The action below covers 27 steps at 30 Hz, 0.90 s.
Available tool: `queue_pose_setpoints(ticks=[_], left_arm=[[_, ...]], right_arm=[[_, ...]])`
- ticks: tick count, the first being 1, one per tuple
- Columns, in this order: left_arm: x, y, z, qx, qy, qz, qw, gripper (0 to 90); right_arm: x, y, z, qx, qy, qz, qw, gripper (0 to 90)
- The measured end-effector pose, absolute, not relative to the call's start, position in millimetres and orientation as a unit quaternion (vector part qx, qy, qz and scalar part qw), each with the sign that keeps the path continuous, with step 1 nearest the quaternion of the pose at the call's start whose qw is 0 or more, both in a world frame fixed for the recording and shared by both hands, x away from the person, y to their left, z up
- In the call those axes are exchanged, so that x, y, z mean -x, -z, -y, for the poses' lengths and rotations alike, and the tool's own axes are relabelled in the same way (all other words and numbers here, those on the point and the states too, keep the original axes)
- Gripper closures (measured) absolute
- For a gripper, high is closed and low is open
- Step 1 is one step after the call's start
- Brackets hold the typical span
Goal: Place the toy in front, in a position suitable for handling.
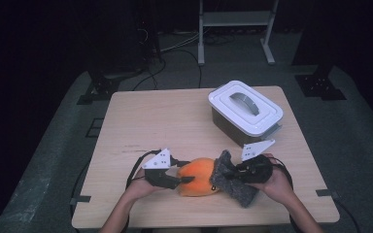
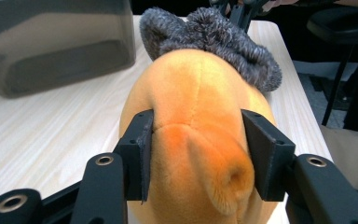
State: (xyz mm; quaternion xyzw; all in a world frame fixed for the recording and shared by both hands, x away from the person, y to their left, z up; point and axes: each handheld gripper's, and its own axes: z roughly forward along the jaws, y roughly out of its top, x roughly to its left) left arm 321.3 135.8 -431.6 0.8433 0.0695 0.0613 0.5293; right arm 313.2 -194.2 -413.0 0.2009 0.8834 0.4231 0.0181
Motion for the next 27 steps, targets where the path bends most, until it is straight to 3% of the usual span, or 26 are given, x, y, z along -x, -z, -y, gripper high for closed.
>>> queue_pose_setpoints(ticks=[15,18,21,24,25,27], left_arm=[[-322,434,-144,-0.844,-0.044,-0.075,0.529,46.4],[-323,434,-142,-0.842,-0.036,-0.088,0.532,38.8],[-325,433,-134,-0.842,-0.028,-0.114,0.527,22.7],[-324,433,-128,-0.843,-0.023,-0.115,0.525,20.2],[-324,432,-127,-0.844,-0.025,-0.114,0.524,20.6],[-322,430,-125,-0.849,-0.046,-0.098,0.518,33.2]], right_arm=[[-319,402,183,-0.191,-0.439,-0.878,0.017,78.8],[-316,408,187,-0.197,-0.44,-0.876,0.013,78.8],[-314,413,190,-0.203,-0.442,-0.874,0.01,78.8],[-311,414,191,-0.205,-0.439,-0.875,0.011,78.8],[-310,414,191,-0.204,-0.439,-0.875,0.009,78.8],[-309,414,192,-0.203,-0.44,-0.875,0.005,78.8]])
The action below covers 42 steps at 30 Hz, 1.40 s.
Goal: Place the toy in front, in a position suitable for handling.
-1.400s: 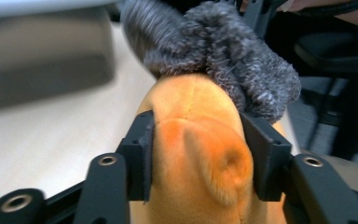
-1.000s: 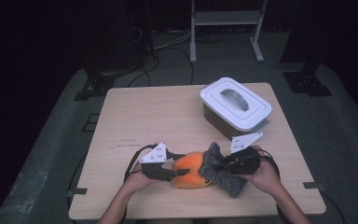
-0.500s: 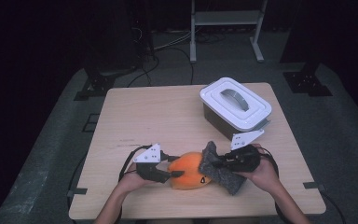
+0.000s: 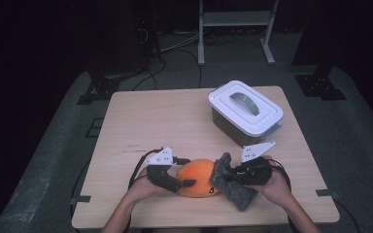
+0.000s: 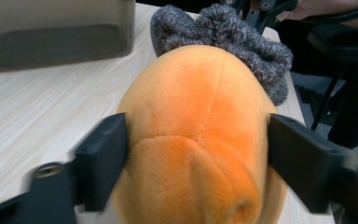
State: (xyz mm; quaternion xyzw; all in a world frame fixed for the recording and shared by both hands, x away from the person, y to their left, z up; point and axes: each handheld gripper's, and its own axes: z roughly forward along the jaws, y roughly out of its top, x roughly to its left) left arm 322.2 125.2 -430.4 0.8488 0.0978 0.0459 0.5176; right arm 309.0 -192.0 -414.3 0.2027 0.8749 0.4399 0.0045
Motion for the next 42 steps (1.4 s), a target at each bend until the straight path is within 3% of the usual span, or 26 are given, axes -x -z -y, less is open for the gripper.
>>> queue_pose_setpoints(ticks=[3,7,12,17,19,22,26,33,38,39,40,42], left_arm=[[-318,427,-124,-0.841,-0.087,-0.076,0.529,45.9],[-317,425,-119,-0.831,-0.119,-0.058,0.541,49.4],[-321,429,-117,-0.835,-0.104,-0.062,0.537,45.9],[-325,427,-118,-0.832,-0.066,-0.115,0.539,21.2],[-325,428,-119,-0.834,-0.058,-0.115,0.536,22.4],[-322,429,-119,-0.841,-0.062,-0.095,0.529,34.9],[-318,428,-117,-0.843,-0.065,-0.073,0.528,41.8],[-313,427,-111,-0.843,-0.07,-0.044,0.531,40.7],[-319,425,-116,-0.846,-0.055,-0.096,0.522,18.9],[-319,426,-116,-0.846,-0.05,-0.099,0.522,17.7],[-319,427,-116,-0.845,-0.046,-0.099,0.523,18.6],[-317,427,-114,-0.849,-0.054,-0.089,0.518,29.2]], right_arm=[[-310,410,195,-0.203,-0.447,-0.871,0.013,78.9],[-317,397,199,-0.21,-0.48,-0.852,0.016,79.0],[-326,393,192,-0.209,-0.477,-0.853,0.02,79.0],[-324,399,185,-0.204,-0.468,-0.86,0.016,79.0],[-319,400,184,-0.197,-0.463,-0.864,0.02,79.0],[-314,403,188,-0.196,-0.458,-0.867,0.016,79.0],[-308,413,200,-0.204,-0.441,-0.874,0.009,78.9],[-308,385,188,-0.178,-0.458,-0.87,0.029,78.9],[-309,387,172,-0.16,-0.425,-0.89,0.033,78.9],[-307,386,173,-0.159,-0.419,-0.893,0.033,78.9],[-306,386,173,-0.16,-0.416,-0.895,0.033,78.9],[-304,381,173,-0.152,-0.4,-0.903,0.047,78.8]])
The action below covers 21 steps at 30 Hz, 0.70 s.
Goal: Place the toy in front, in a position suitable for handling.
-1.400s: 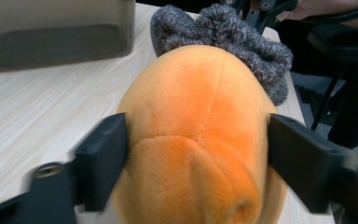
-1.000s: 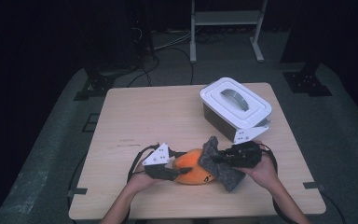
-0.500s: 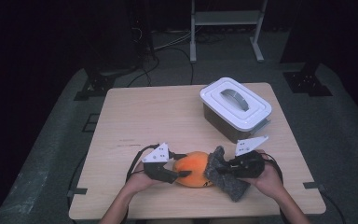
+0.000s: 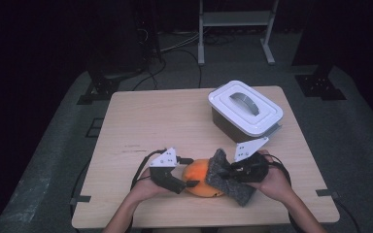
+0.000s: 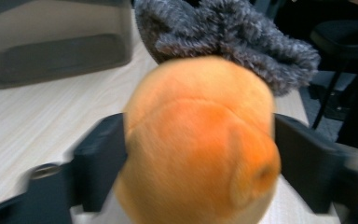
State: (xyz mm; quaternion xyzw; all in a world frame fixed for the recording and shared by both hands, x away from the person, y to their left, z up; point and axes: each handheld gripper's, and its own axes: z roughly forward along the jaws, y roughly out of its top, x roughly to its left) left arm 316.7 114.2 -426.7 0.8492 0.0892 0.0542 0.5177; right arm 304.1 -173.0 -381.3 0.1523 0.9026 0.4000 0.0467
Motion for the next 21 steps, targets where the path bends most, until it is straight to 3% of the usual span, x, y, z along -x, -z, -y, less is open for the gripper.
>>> queue_pose_setpoints(ticks=[3,11,21], left_arm=[[-313,424,-109,-0.848,-0.063,-0.076,0.521,36.3],[-308,424,-104,-0.852,-0.07,-0.058,0.516,36.1],[-317,429,-130,-0.857,-0.056,-0.09,0.505,35.1]], right_arm=[[-301,367,168,-0.136,-0.397,-0.906,0.061,78.8],[-303,351,129,-0.089,-0.378,-0.919,0.066,78.7],[-307,374,165,-0.143,-0.397,-0.905,0.052,78.6]])
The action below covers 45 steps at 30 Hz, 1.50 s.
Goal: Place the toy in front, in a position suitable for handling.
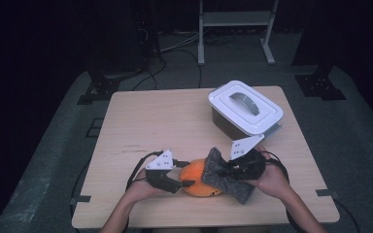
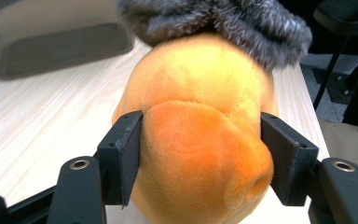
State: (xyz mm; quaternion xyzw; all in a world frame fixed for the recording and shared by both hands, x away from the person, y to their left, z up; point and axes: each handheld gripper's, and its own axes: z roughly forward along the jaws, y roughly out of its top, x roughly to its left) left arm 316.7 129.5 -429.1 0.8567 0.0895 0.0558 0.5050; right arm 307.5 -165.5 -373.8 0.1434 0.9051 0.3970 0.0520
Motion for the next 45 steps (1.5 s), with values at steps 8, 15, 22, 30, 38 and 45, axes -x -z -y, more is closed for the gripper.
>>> queue_pose_setpoints(ticks=[8,15,22,30,38,45], left_arm=[[-318,419,-119,-0.849,-0.052,-0.095,0.517,22.9],[-316,422,-124,-0.857,-0.052,-0.086,0.506,43.8],[-319,422,-127,-0.855,-0.032,-0.09,0.51,37.2],[-322,418,-113,-0.86,-0.037,-0.114,0.495,25.9],[-325,410,-109,-0.841,-0.1,-0.079,0.526,51.0],[-340,421,-107,-0.842,-0.103,-0.09,0.522,46.0]], right_arm=[[-305,379,161,-0.144,-0.417,-0.896,0.054,78.2],[-305,390,172,-0.162,-0.431,-0.887,0.034,77.9],[-306,406,190,-0.189,-0.443,-0.876,0.017,77.8],[-305,408,180,-0.175,-0.437,-0.882,0.015,77.8],[-319,395,193,-0.197,-0.447,-0.872,0.033,78.2],[-341,393,191,-0.213,-0.446,-0.869,0.033,78.1]])
